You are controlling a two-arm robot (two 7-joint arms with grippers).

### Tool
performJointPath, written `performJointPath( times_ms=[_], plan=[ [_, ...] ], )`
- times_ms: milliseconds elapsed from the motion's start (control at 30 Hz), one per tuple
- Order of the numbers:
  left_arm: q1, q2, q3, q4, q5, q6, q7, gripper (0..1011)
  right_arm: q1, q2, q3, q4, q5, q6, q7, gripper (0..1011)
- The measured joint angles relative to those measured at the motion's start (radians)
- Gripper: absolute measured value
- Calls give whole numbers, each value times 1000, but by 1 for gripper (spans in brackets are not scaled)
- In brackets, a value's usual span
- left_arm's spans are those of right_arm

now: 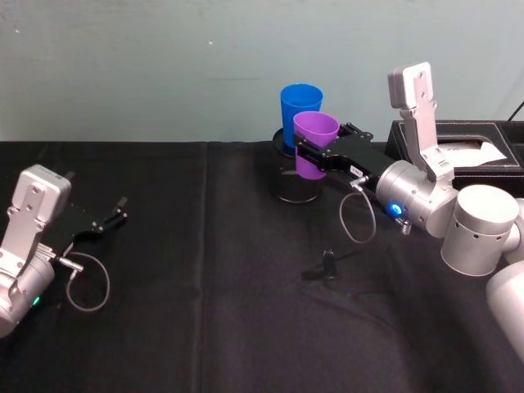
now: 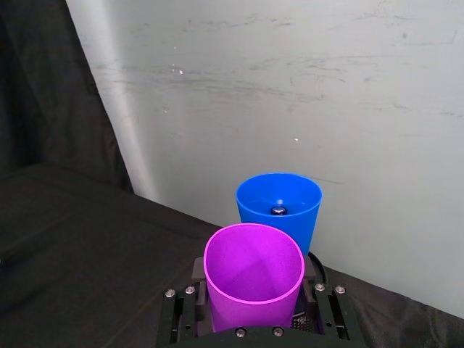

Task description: Pick up one cup with a gripper and tap it against the other cup.

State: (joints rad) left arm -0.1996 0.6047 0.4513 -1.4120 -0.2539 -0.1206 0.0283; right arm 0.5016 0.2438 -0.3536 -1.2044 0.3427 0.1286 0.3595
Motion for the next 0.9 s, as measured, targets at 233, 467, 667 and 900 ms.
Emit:
performJointPath(
  times_ms=[233, 467, 667, 900],
  plan=[
    [0, 0, 0, 0, 0, 0, 0, 1000, 0, 0, 0, 0, 0, 0, 0, 726],
    [0, 0, 0, 0, 0, 0, 0, 1000, 0, 0, 0, 0, 0, 0, 0, 726],
    [0, 0, 0, 0, 0, 0, 0, 1000, 0, 0, 0, 0, 0, 0, 0, 726],
    [0, 0, 0, 0, 0, 0, 0, 1000, 0, 0, 0, 0, 0, 0, 0, 726]
  ],
)
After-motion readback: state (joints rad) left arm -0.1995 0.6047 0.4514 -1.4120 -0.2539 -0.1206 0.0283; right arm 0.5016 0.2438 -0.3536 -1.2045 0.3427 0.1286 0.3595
